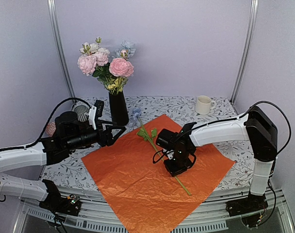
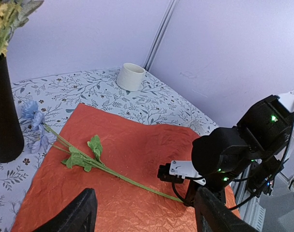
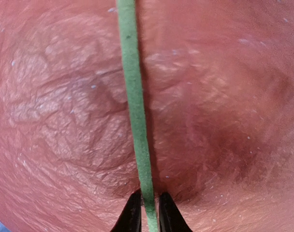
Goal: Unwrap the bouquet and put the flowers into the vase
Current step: Pick up the fake flower from the flattened wrapping paper, then pass from the right arm to the left
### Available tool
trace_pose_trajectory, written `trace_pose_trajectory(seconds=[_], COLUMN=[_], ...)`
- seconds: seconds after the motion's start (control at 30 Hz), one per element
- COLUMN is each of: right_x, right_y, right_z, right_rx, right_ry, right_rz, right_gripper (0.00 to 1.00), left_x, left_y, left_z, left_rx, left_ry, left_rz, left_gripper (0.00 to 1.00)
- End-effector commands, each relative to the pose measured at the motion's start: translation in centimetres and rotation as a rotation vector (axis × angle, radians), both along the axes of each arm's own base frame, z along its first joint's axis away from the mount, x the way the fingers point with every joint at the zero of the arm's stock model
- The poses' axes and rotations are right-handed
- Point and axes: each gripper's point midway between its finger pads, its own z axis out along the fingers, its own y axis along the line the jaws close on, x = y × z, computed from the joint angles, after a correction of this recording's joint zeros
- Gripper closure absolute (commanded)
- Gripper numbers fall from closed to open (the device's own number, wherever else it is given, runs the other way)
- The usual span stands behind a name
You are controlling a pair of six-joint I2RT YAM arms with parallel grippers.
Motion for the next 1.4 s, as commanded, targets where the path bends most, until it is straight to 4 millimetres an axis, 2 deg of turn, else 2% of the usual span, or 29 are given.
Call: trace_pose_trajectory(seconds=[0.0,0.1,0.4,0.6,0.63,0.77,0.9,1.03,1.2,1.37], right_x=[0.7,1.8,4.9,6.2,6.1,6.2,4.9,3.2,1.9,0.7], right_y=[-0.9,-0.6,-0.7,0.8,0.7,2.1,4.0,6.1,8.2,9.6], right_z=[-1.5,0.3,6.3,12.5,12.8,17.4,22.2,25.4,26.9,27.4], right_rx=[-0.035,-0.017,0.091,0.318,0.338,0.498,0.669,0.784,0.832,0.864], right_ry=[-0.029,-0.092,-0.287,-0.428,-0.445,-0.579,-0.728,-0.823,-0.885,-0.897], right_rz=[-0.012,-0.030,-0.158,-0.194,-0.188,-0.153,-0.065,0.034,0.124,0.187], right_gripper=[0.91,0.96,0.97,0.98,0.97,0.98,0.98,0.98,0.98,0.98], left_x=[0.3,0.3,-0.1,-0.7,-0.8,-1.2,-1.2,-1.4,-2.1,-2.4], left_y=[0.5,0.7,0.4,-0.6,-0.8,-2.1,-3.9,-5.9,-7.3,-7.1], left_z=[-0.6,-0.9,-1.1,-1.2,-1.1,-0.2,1.5,4.4,8.1,11.4], left_rx=[0.008,0.012,-0.013,-0.052,-0.062,-0.116,-0.156,-0.196,-0.252,-0.290], left_ry=[0.005,0.010,0.034,0.056,0.059,0.068,0.069,0.037,-0.030,-0.110], left_rz=[0.013,0.022,0.000,-0.065,-0.076,-0.138,-0.194,-0.260,-0.346,-0.360], left_gripper=[0.29,0.29,0.29,0.29,0.29,0.29,0.29,0.30,0.30,0.29])
